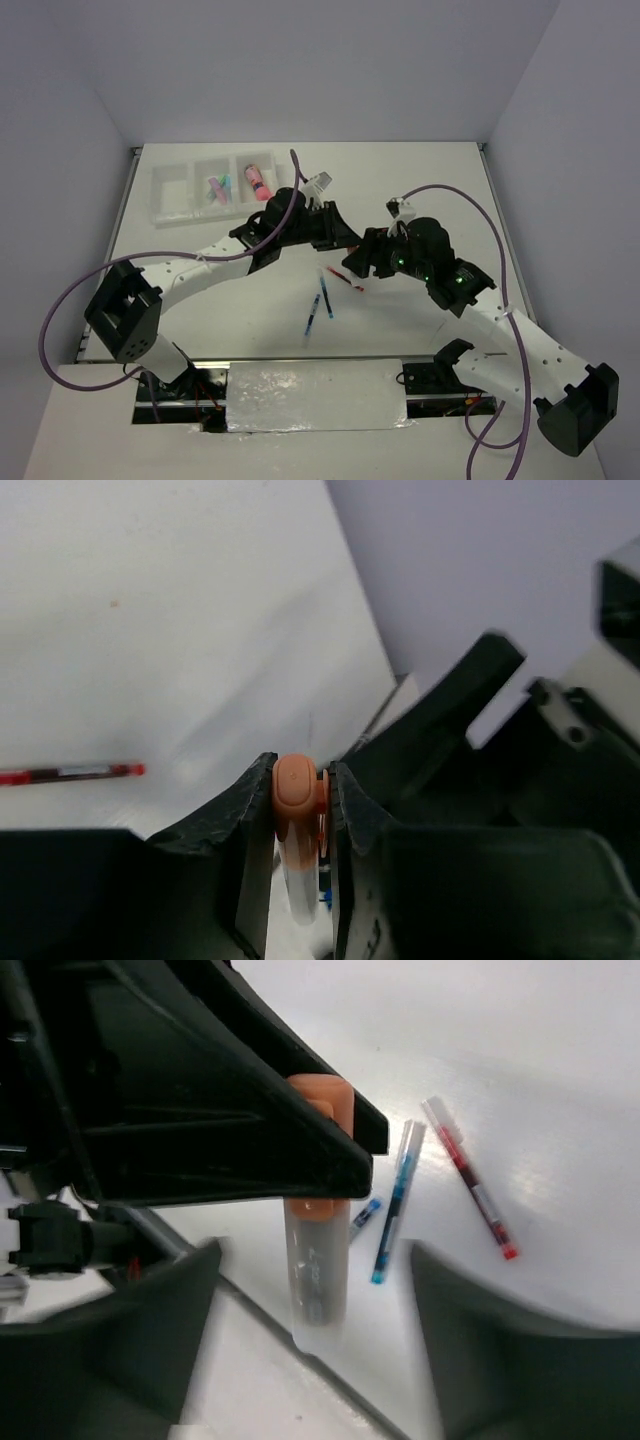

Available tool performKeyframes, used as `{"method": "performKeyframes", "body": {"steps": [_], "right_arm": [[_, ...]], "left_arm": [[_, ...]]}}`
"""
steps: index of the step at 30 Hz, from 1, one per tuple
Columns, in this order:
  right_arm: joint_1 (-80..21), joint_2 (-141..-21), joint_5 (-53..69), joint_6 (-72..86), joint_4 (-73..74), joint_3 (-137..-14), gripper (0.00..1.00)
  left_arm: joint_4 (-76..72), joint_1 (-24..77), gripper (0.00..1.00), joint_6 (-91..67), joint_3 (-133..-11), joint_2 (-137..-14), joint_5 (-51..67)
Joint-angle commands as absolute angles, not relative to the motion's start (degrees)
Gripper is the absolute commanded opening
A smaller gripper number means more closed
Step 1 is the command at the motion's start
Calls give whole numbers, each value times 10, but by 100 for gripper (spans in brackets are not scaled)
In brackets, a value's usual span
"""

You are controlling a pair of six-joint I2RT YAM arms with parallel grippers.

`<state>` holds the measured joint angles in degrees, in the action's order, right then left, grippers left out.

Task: Sort the stationery into containers
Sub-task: Place the stationery in the storage box.

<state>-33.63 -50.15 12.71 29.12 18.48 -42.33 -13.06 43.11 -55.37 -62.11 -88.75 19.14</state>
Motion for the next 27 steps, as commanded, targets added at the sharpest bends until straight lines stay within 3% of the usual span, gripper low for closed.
{"method": "performKeyframes", "body": {"steps": [1,2,6,9,13,19,22,26,27], "right_arm": [[-341,-491,93,292,176,-462,95],[-339,-479,28,295,189,-464,100],[-332,-437,-67,272,253,-459,100],[-333,-425,-79,249,269,-451,100],[-332,-443,-63,229,272,-439,100],[-331,-461,-41,210,264,-420,100],[-330,-468,-33,207,261,-425,100],[-331,-473,-24,200,264,-437,100],[-331,-474,-25,200,264,-441,100]], "left_arm": [[-46,410,0,-503,-665,-885,136],[-4,398,0,-468,-695,-883,101],[179,303,0,-382,-778,-910,-124],[252,171,1,-357,-850,-971,-153],[338,106,6,-317,-1028,-1092,-199],[417,48,27,-267,-1246,-1233,-237],[393,28,39,-256,-1253,-1253,-219],[371,11,65,-257,-1242,-1271,-194],[367,10,76,-257,-1238,-1272,-192]]}}
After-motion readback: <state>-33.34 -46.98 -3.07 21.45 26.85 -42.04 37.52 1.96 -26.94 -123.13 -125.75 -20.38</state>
